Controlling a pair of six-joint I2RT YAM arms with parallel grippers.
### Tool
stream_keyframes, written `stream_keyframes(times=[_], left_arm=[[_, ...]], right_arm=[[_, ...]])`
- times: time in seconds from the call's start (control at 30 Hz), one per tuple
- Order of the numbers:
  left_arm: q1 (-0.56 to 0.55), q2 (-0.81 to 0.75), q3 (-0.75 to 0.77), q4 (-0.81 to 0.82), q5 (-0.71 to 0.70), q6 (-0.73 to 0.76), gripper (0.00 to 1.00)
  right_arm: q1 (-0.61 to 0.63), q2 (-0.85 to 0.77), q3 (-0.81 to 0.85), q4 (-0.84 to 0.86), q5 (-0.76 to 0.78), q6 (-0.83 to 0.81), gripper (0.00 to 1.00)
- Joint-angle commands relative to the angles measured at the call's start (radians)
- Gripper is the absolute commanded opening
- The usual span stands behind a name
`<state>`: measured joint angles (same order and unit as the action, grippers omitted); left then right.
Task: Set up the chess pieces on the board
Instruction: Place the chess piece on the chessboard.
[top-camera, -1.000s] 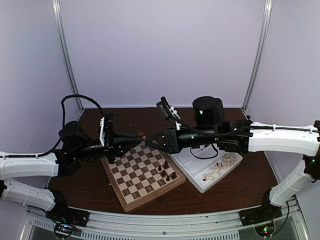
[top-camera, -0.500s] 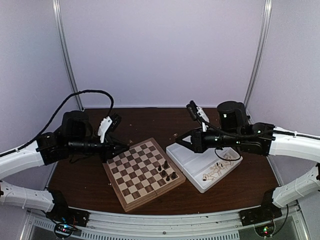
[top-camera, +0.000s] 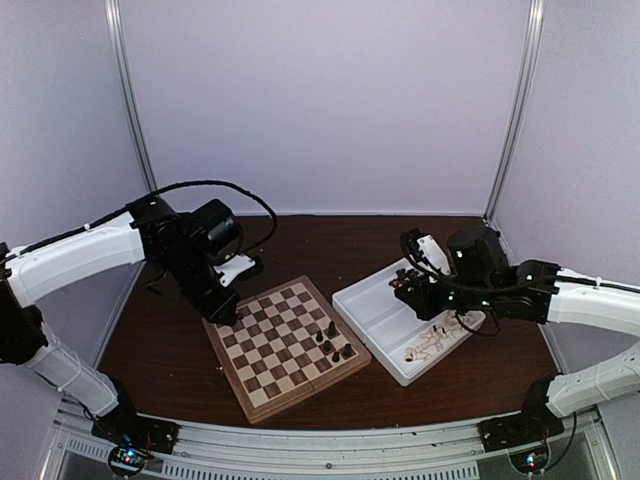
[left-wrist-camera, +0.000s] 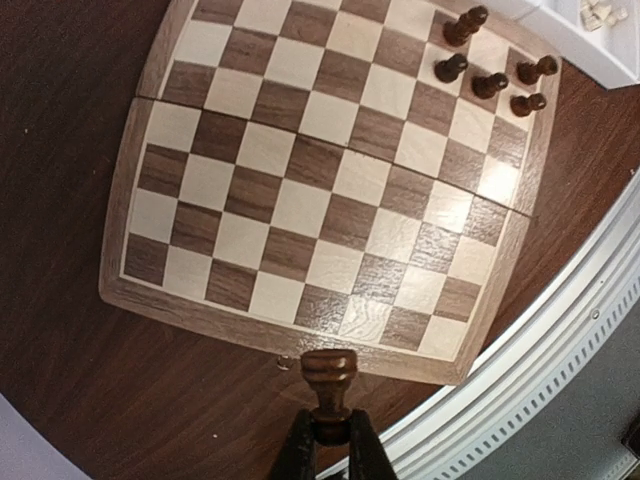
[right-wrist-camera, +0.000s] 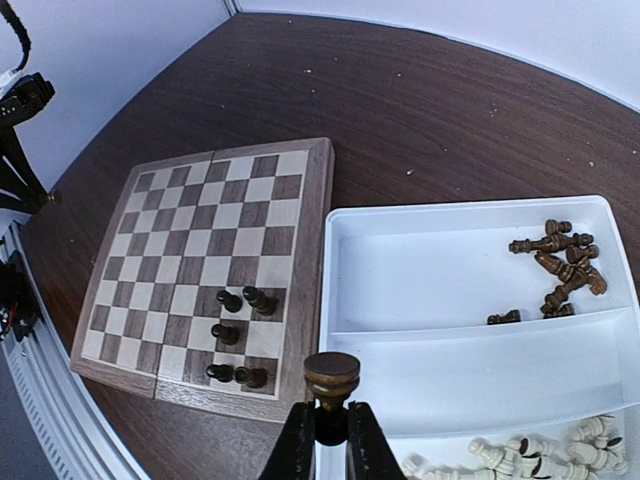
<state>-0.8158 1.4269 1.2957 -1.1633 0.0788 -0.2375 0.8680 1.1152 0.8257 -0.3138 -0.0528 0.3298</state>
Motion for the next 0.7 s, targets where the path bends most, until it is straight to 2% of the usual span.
stream_keyframes(times=[0.0,0.17,0.33,0.67], left_arm=[[-0.013,0.091,0.105,-0.183,-0.022,-0.001,0.0],[-0.018,0.25,0.199,-0.297,-0.007,-0.003,0.0],[-0.04,0.41,0.295,-0.404,-0.098,-0.018,0.0],[-0.068,0.598,0.423,-0.443,-0.132,-0.018,0.0]], right_arm=[[-0.006,-0.001,-0.013,-0.04,0.104,-0.119,0.08],[-0.01,-0.007,-0.1,0.026,0.151,-0.161,0.08],[-0.014,-0.058,-0.203,0.112,0.172,-0.163,0.07],[-0.021,-0.17,-0.331,0.194,0.203,-0.175,0.08]])
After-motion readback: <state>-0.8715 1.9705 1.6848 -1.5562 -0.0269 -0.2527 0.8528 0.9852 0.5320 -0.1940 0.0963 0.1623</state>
